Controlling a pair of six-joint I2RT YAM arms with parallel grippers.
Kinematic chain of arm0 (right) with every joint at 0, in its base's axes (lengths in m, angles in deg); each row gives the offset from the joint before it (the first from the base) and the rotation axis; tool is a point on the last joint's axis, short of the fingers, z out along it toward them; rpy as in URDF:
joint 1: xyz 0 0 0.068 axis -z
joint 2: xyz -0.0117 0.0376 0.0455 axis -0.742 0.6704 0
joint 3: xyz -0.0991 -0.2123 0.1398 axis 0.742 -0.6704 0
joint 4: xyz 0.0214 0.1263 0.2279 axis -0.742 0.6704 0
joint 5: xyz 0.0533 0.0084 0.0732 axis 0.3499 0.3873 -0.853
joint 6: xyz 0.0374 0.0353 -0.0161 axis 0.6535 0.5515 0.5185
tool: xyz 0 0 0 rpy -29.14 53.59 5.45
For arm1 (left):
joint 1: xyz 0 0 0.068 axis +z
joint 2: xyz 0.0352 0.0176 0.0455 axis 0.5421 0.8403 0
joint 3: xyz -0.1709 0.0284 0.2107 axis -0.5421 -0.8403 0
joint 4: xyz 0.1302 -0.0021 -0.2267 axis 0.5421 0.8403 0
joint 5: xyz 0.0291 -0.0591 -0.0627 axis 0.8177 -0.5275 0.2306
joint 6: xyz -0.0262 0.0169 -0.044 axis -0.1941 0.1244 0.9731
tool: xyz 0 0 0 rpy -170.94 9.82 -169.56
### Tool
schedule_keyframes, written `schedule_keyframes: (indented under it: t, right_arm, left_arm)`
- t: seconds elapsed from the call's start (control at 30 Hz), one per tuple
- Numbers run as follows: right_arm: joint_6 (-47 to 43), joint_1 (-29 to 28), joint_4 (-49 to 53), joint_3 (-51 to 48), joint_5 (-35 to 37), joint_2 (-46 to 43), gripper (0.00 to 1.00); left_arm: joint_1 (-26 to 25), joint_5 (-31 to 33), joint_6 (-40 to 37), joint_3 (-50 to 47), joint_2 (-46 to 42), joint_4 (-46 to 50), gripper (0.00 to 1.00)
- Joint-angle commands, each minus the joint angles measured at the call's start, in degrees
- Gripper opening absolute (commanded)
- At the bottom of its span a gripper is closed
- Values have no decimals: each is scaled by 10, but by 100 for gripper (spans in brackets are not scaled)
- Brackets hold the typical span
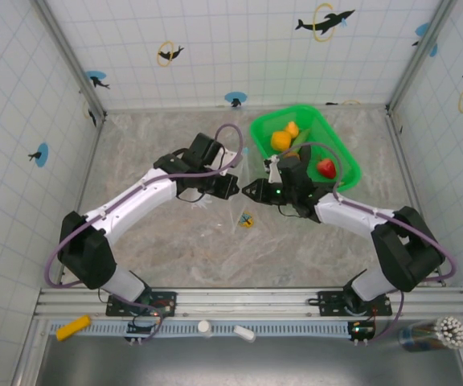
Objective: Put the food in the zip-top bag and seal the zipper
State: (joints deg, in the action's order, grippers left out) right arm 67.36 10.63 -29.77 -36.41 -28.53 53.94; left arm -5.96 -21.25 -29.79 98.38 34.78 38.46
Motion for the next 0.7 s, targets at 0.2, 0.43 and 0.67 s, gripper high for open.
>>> schedule_keyframes:
  t: [0.2,0.43,0.67]
  right_arm:
    - [-3,-11,0,14,45,-6,0]
    - [28,-22,-24,-13,62,-36,0]
    - [34,-34,-30,-15,64,-36,0]
  left_arm:
    - [1,47,48,-28,-20,-21,6]
    - [2,24,109,-95,-65,-128,37]
    - [1,22,119,-118,-69,-161,35]
